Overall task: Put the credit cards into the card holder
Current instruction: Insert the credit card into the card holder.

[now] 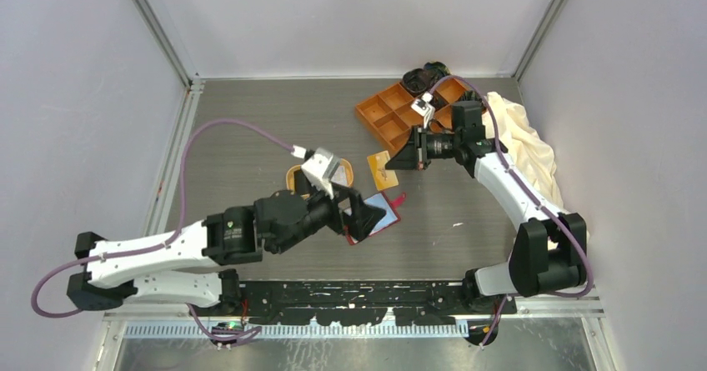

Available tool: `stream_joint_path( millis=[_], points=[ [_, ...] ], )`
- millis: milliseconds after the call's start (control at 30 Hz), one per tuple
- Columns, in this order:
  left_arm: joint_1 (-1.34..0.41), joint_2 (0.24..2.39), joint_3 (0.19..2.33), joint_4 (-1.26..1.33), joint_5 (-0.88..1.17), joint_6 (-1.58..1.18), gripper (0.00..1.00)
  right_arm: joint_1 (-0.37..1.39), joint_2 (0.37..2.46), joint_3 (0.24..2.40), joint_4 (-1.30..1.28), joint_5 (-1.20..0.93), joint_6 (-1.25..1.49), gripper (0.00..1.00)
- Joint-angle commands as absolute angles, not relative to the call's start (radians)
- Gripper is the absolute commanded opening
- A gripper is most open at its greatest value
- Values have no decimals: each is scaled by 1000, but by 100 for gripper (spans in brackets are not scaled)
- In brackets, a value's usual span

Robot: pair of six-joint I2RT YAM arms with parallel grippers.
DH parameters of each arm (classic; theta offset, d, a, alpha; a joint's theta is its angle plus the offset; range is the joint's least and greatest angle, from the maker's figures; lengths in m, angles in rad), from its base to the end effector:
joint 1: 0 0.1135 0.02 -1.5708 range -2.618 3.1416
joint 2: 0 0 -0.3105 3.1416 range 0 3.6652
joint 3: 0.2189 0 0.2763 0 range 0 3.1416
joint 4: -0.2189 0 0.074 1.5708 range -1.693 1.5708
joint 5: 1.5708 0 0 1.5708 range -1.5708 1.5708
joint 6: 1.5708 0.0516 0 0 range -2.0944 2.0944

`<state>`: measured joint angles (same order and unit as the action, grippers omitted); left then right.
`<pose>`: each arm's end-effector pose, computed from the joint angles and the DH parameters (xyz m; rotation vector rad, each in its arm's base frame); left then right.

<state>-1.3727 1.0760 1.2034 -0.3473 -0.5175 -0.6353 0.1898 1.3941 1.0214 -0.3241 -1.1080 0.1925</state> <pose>0.0739 -0.2386 0.4546 0.2976 1.8470 -0.9769 0.2985 0.1044 0.3146 -0.5994 2.0849 1.4507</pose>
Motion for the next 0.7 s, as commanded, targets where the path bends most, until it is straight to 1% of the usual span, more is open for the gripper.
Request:
stream_joint_path(
  millis=[0,100,167,200,267,333,500,667],
  points=[
    [-1301,871,904,218,-272,-433,98,146,1341,1017,-245,-1211,206,1],
    [-1162,859,779,291,-97,-530,92,128,1377,1030,-275,-1259,221,1],
    [-1103,904,689,397,45,-578,88,126,1404,1055,-315,-1269,207,1],
    [-1092,929,650,445,67,-590,87,125,1417,1074,-365,-1271,174,1],
    [-1086,968,576,532,71,-609,88,124,1430,1116,-483,-1263,78,1],
    [-1084,994,504,622,63,-612,88,118,1422,1132,-532,-1240,39,1],
    [-1081,1058,326,930,14,-653,89,107,1403,1119,-512,-1234,54,1],
    [-1078,1179,234,1188,20,-694,89,107,1425,1116,-499,-1254,71,1]
  ],
)
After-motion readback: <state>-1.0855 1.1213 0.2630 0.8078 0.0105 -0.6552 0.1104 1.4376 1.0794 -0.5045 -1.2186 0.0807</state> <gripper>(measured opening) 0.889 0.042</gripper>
